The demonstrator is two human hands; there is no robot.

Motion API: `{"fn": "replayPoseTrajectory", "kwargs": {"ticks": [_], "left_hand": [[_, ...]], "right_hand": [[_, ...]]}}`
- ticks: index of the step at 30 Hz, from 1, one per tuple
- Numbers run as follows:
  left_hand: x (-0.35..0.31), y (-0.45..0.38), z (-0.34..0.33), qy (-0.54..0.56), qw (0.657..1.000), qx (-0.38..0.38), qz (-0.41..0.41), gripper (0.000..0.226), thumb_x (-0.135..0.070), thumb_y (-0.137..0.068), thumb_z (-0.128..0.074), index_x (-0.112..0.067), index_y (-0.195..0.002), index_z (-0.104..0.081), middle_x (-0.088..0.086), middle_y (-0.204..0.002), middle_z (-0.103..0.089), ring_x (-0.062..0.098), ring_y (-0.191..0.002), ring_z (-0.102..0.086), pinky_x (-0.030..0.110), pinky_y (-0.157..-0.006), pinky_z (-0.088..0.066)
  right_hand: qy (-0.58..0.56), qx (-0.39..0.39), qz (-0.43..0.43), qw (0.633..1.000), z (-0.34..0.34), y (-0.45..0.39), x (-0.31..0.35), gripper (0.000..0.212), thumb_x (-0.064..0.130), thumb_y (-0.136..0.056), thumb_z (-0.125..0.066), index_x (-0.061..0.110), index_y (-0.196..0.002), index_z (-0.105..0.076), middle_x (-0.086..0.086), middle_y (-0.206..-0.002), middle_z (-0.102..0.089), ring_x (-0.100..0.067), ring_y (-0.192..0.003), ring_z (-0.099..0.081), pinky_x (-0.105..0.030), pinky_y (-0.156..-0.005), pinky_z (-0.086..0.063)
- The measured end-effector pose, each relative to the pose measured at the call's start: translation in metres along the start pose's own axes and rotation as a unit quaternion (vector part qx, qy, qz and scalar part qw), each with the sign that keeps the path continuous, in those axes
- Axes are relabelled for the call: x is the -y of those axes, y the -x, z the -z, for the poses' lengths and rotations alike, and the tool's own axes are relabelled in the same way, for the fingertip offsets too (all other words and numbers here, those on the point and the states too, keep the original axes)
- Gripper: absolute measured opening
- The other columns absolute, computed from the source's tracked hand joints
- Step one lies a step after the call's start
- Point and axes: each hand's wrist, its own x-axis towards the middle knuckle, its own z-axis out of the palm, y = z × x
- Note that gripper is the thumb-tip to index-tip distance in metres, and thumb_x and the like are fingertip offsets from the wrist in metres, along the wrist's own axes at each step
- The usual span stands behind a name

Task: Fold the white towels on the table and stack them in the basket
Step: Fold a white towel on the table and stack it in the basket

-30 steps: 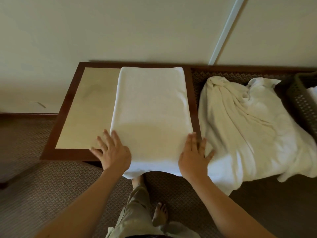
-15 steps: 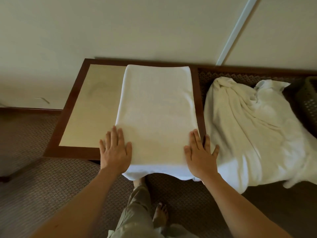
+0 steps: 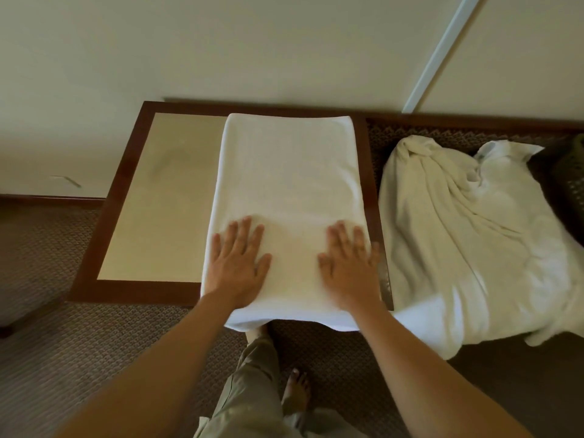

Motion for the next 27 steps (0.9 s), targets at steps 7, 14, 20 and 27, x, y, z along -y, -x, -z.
{"fn": "replayPoseTrajectory", "kwargs": {"ticks": [7,14,20,27], "left_hand": [[0.017,-0.026,0.021,0.011,0.988,-0.028,0.152,0.073,-0.052,-0.104,-0.009,-0.013,-0.163,0.008,0.005,-0.170,0.019,0.034,-0.155,0.019,0.053,-0.122,0.020],[-0.019,-0.084,0.022,0.008,1.000,-0.001,-0.005,0.072,-0.061,-0.096,-0.003,-0.036,-0.163,0.001,-0.004,-0.170,0.018,0.024,-0.157,0.017,0.053,-0.125,0.012],[0.039,-0.130,0.036,0.007,0.998,-0.025,0.056,0.074,-0.063,-0.098,-0.004,-0.030,-0.164,0.003,-0.006,-0.171,0.014,0.028,-0.158,0.010,0.057,-0.126,0.004],[0.041,-0.162,0.053,-0.004,0.987,-0.035,0.155,0.072,-0.044,-0.102,-0.015,-0.014,-0.163,0.007,0.003,-0.170,0.017,0.037,-0.156,0.014,0.064,-0.122,0.009]], "right_hand": [[-0.035,-0.061,-0.146,0.987,0.021,-0.020,-0.003,0.067,0.046,-0.104,-0.008,0.022,-0.162,0.015,0.006,-0.170,0.020,-0.032,-0.156,0.018,-0.068,-0.116,0.014],[0.008,0.000,0.067,0.998,0.008,-0.078,0.040,0.063,0.054,-0.105,-0.010,0.034,-0.163,0.006,0.014,-0.169,0.019,-0.020,-0.155,0.023,-0.060,-0.123,0.008],[-0.017,0.003,-0.107,0.994,0.042,-0.126,-0.009,0.063,0.053,-0.105,-0.007,0.035,-0.161,0.014,0.021,-0.167,0.022,-0.023,-0.157,0.017,-0.065,-0.122,0.005],[-0.020,-0.059,-0.108,0.992,0.045,-0.151,0.031,0.069,0.050,-0.099,-0.005,0.026,-0.160,0.016,0.006,-0.168,0.026,-0.029,-0.154,0.026,-0.066,-0.121,0.009]]}}
